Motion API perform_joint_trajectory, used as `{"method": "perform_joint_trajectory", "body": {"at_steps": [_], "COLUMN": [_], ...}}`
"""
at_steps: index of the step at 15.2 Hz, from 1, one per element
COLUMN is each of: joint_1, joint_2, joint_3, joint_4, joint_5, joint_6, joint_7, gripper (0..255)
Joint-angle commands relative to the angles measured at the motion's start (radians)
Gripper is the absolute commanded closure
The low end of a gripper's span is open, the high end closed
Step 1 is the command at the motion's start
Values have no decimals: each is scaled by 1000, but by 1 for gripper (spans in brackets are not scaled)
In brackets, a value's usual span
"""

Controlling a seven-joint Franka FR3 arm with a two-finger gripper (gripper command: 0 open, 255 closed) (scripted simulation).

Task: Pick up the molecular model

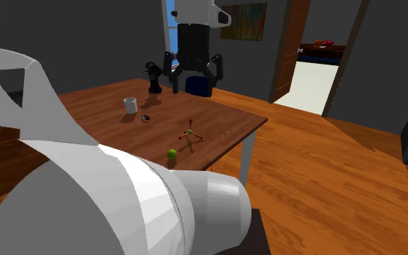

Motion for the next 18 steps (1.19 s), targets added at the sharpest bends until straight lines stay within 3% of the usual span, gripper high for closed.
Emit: {"method": "perform_joint_trajectory", "body": {"at_steps": [1,9,18], "joint_1": [0,13,18], "joint_2": [0,209,518], "joint_3": [0,61,116], "joint_4": [0,-39,34], "joint_5": [0,30,25], "joint_6": [0,275,540], "joint_7": [0,100,212], "gripper": [0,0,0]}}
